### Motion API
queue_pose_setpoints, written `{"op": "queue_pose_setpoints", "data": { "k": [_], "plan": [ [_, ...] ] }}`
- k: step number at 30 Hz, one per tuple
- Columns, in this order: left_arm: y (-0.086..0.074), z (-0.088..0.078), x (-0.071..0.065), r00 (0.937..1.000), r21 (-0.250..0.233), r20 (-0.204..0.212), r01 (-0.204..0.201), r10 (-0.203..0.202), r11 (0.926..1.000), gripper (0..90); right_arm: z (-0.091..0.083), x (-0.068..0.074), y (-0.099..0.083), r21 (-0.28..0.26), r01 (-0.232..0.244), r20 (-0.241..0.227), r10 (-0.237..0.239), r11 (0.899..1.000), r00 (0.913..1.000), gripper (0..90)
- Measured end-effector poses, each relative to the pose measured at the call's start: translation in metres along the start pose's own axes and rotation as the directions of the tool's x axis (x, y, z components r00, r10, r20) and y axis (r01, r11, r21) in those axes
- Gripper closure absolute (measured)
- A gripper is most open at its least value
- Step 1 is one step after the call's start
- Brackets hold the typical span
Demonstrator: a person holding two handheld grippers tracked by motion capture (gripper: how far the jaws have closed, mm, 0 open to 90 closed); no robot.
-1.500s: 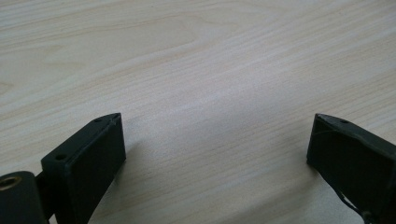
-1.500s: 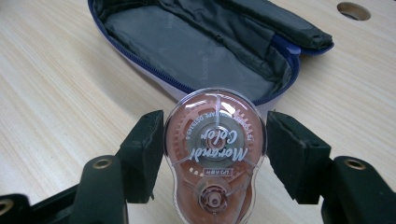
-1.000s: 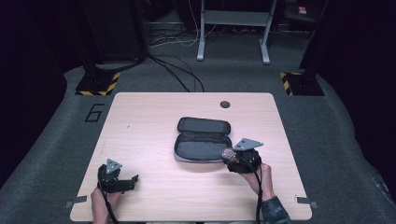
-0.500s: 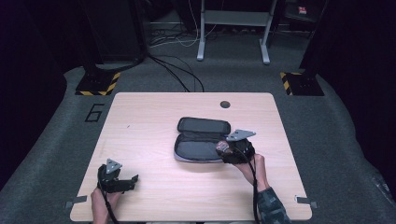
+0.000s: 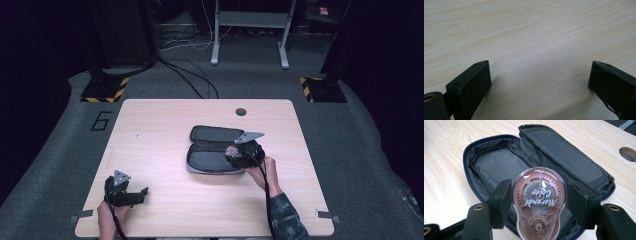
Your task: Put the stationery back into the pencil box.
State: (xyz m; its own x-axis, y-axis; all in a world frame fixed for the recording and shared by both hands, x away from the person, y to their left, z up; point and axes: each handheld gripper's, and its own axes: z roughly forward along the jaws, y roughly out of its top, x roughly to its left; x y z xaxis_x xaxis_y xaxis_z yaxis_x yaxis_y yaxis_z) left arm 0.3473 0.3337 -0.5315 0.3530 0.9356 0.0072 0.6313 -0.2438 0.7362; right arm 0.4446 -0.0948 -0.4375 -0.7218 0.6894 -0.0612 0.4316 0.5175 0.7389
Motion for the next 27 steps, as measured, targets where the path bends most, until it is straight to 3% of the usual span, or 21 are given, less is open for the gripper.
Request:
{"op": "queue_pose_setpoints", "data": {
  "k": [3,27],
  "plan": [
    [0.0,0.0,0.0,1.0,0.0,0.0,0.0,0.0,1.0,4.4,0.004,0.0,0.002,0.003,-0.021,-0.004,0.021,1.0,0.9998,38.8],
    [0.0,0.0,0.0,1.0,-0.001,0.0,-0.001,0.001,1.0,4.4,0.047,0.001,0.018,0.065,0.002,-0.031,0.0,0.998,0.9995,38.8]
  ]
}}
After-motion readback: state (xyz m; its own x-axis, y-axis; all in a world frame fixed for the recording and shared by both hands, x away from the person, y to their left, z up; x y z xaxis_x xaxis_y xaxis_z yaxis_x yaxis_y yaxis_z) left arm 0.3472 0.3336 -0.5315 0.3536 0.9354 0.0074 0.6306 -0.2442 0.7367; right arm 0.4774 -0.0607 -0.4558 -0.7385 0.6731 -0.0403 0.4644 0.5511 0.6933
